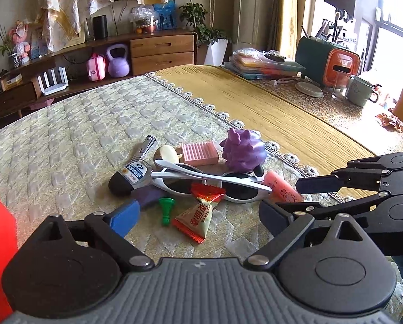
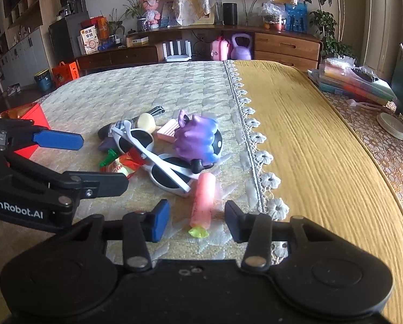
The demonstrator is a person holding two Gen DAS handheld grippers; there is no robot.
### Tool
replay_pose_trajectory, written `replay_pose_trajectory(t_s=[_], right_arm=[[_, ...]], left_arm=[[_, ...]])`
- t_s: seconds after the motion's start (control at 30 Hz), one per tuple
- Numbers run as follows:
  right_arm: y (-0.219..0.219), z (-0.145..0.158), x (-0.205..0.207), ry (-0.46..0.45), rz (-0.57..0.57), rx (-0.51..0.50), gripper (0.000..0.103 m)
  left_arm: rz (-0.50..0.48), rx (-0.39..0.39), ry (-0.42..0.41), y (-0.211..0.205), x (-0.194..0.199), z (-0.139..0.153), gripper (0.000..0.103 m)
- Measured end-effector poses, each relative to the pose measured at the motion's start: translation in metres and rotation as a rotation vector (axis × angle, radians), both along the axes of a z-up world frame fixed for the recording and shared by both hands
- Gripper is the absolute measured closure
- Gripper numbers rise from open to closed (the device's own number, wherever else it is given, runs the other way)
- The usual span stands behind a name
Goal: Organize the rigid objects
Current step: 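Grasp the red candy packet with the left gripper while the right gripper grasps the pink cylinder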
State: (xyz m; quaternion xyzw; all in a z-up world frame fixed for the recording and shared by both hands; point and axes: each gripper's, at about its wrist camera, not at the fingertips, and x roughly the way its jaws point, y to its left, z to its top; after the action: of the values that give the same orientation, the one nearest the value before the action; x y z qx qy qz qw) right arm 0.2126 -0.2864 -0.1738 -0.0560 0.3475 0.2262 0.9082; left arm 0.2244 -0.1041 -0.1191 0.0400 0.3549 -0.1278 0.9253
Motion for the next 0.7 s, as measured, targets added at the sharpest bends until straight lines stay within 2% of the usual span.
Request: replay_pose_trajectory(t_s=[0.13, 0.23, 0.3, 0.5, 0.7], right_arm=[[0.0, -0.001, 0.0, -0.009, 0.015, -0.001, 0.063], [0.0, -0.001, 0.001, -0.015, 0.021, -0.009, 0.064], [0.001, -0.001, 0.002, -0.017, 0.025, -0.013, 0.065], [0.007, -0.001, 0.002, -0.028, 0.019, -0.045, 0.067], [0.009, -0.001, 0.001, -0.033, -0.022, -0.051, 0.082]], left_arm=[[-0.026, 0.006, 0.002, -0.004, 0.003, -0.003, 0.025], [-0.038, 0.019, 0.012, -0.007, 0.007, -0.006, 0.038], [-0.044, 0.026, 0.028, -0.008, 0.01, -0.01, 0.051], [-0.045, 0.053, 0.045, -0.012, 0.016, -0.019, 0.062], [-0.03, 0.064, 0.045, -0.011, 0.017, -0.018, 0.073]])
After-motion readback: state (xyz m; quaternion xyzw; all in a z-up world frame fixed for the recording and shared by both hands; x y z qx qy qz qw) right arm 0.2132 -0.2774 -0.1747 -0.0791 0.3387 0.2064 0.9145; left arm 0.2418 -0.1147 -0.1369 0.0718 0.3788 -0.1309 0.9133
